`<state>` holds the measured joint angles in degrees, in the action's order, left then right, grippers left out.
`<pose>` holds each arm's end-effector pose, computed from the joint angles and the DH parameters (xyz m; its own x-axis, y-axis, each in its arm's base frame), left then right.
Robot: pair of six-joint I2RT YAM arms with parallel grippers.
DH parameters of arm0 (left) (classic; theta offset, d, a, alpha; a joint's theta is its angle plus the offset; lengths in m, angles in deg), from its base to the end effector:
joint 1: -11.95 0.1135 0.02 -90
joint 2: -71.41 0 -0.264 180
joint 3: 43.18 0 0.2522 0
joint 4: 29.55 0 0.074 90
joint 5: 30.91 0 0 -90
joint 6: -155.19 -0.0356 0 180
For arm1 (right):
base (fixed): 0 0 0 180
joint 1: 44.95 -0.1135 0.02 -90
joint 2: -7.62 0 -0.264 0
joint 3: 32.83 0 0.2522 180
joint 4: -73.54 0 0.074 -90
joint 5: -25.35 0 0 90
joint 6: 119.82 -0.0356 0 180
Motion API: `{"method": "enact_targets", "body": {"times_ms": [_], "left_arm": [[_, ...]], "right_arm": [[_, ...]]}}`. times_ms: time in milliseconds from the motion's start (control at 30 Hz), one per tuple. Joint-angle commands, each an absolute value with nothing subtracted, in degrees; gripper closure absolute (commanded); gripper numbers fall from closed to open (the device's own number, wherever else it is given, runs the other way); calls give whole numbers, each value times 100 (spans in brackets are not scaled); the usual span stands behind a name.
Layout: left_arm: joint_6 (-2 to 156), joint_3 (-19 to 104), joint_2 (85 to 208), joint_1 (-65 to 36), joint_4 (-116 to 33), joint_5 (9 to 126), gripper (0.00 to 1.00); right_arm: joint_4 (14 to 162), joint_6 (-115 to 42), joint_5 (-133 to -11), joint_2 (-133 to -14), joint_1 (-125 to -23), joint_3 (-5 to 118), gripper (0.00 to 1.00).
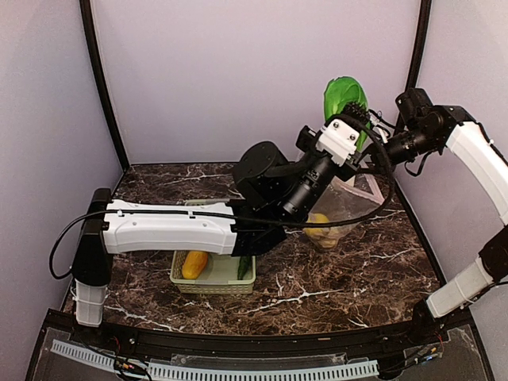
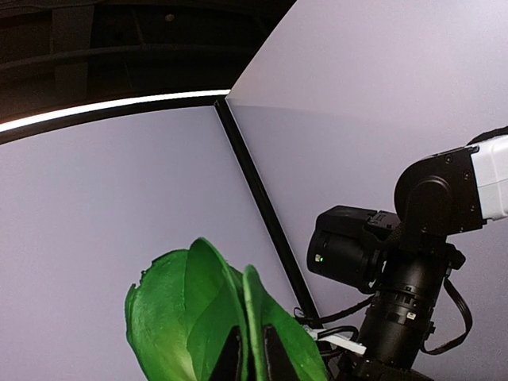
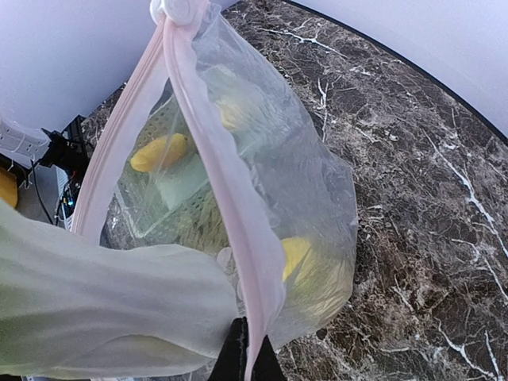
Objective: Place the food in the zip-top bag and seal the zipper
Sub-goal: Place the fake vegetable in the zipper food storage bag.
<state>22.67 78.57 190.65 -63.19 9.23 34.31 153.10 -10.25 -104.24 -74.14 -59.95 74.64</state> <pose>0.1377 -0.4609 0.4251 0.6632 -0.1070 -0.7407 0.4729 0.8270 0.3040 0.2542 0.0916 0.4023 -0.5465 -0.4137 -0.7282 -0.7913 0.5397 0.2873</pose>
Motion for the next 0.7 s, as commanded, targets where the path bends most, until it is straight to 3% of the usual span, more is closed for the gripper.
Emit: {"method": "enact_targets", "body": {"times_ms": [0, 233, 367, 433, 567, 667], "left_arm": [[2030, 7429, 19087, -6224, 1550, 3150, 99], [1828, 6780, 19112, -6205, 1919, 2803, 98], [1902, 6620, 19210, -6133, 1981, 2648, 57], [2027, 6556, 19212, -6087, 1861, 2512, 43], [2245, 6445, 19000, -6105, 1494, 2409, 27], [2709, 6382, 18721, -6153, 1110, 2618, 23]], "right_arm": [[15285, -1063, -10495, -7231, -6032, 7486, 100], [15258, -1156, -10471, -7250, -5976, 7553, 100], [15269, -1225, -10596, -7338, -5908, 7643, 100], [15269, -1250, -10659, -7378, -5846, 7662, 100], [15256, -1277, -10632, -7394, -5758, 7682, 100], [15228, -1295, -10626, -7420, -5718, 7704, 100]]}}
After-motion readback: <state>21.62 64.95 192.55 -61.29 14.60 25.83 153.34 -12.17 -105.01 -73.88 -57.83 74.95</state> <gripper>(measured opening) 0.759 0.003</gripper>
